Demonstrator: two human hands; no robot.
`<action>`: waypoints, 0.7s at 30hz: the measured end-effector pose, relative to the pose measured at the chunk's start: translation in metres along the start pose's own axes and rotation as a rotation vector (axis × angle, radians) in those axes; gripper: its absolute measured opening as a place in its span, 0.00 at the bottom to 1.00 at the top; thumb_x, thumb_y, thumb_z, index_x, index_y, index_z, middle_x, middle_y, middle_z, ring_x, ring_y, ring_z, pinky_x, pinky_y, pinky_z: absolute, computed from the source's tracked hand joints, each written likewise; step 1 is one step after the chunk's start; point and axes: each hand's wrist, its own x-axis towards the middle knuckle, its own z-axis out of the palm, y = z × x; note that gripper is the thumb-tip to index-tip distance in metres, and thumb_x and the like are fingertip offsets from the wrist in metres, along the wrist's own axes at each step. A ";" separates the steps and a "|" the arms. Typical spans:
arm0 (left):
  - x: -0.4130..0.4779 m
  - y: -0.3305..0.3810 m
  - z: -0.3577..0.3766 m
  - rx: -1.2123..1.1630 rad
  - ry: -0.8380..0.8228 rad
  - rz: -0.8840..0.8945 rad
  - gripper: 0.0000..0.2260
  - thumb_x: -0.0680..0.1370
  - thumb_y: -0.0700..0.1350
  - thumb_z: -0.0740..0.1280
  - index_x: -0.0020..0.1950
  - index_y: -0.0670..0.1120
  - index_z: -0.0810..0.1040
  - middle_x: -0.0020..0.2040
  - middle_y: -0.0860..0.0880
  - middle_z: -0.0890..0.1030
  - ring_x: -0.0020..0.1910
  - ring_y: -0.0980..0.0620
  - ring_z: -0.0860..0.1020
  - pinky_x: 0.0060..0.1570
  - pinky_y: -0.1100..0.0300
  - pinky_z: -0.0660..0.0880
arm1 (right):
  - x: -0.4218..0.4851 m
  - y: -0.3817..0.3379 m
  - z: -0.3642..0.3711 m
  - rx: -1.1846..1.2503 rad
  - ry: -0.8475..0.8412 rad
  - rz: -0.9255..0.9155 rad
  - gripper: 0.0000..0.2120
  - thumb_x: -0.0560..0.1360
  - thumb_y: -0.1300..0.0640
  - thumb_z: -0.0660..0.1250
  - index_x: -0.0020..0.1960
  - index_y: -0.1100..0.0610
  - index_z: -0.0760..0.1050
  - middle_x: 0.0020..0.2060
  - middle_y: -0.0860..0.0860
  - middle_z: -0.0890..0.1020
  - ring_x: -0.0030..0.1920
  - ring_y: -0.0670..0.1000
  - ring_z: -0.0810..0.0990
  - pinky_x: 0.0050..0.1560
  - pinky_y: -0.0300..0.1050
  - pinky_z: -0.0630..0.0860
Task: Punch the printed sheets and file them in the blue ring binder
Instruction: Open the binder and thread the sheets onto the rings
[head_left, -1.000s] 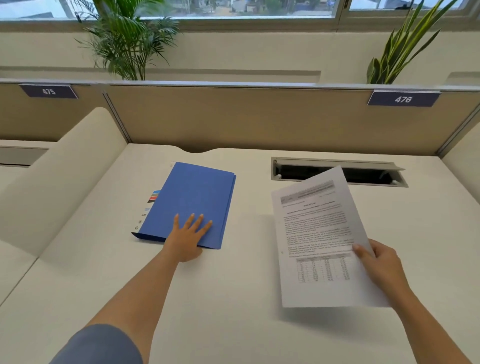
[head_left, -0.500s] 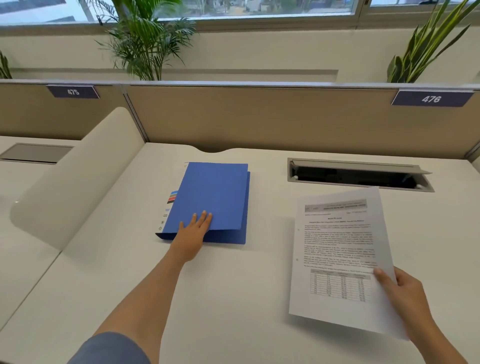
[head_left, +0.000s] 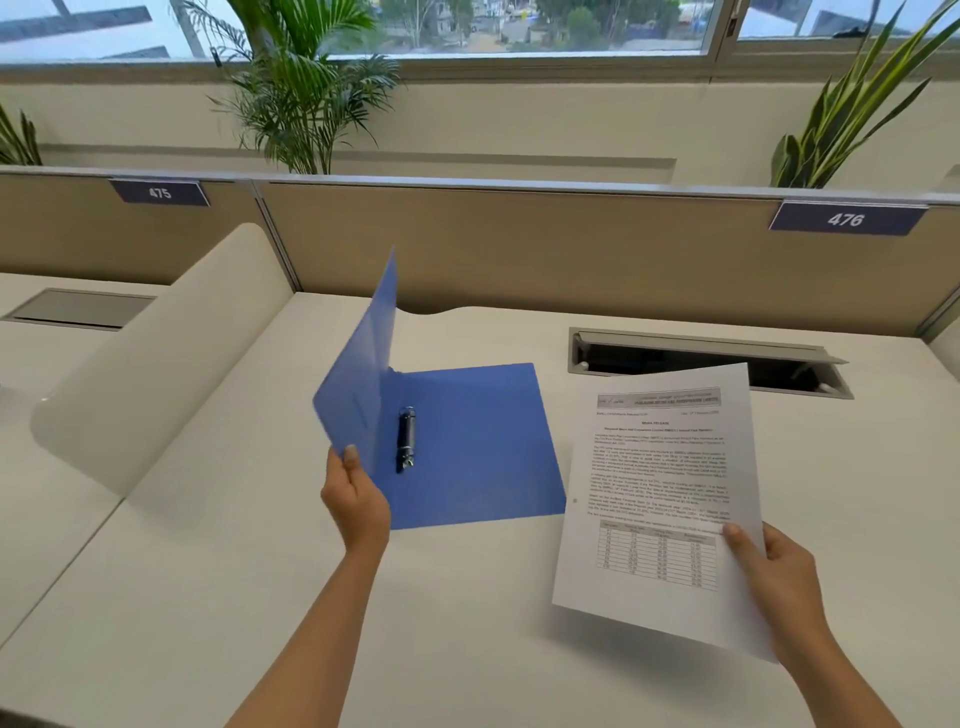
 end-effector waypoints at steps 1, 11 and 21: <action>-0.006 0.000 -0.003 -0.020 0.036 -0.020 0.12 0.84 0.45 0.55 0.53 0.39 0.75 0.38 0.54 0.75 0.33 0.63 0.71 0.39 0.61 0.69 | 0.000 0.000 0.001 0.004 -0.003 0.001 0.05 0.78 0.56 0.65 0.47 0.55 0.79 0.43 0.53 0.83 0.42 0.59 0.81 0.44 0.50 0.76; -0.059 0.003 -0.041 -0.112 0.282 -0.185 0.13 0.84 0.44 0.54 0.62 0.37 0.71 0.55 0.46 0.76 0.50 0.50 0.76 0.43 0.68 0.73 | -0.007 0.024 0.026 -0.026 -0.065 0.040 0.07 0.78 0.55 0.64 0.51 0.56 0.79 0.45 0.52 0.83 0.43 0.55 0.81 0.46 0.49 0.76; -0.121 0.001 -0.046 -0.074 0.316 -0.371 0.05 0.84 0.42 0.54 0.53 0.43 0.67 0.46 0.48 0.74 0.40 0.56 0.74 0.40 0.66 0.71 | -0.009 0.057 0.026 -0.162 -0.030 0.099 0.12 0.78 0.53 0.62 0.58 0.57 0.78 0.50 0.54 0.84 0.48 0.57 0.81 0.53 0.55 0.77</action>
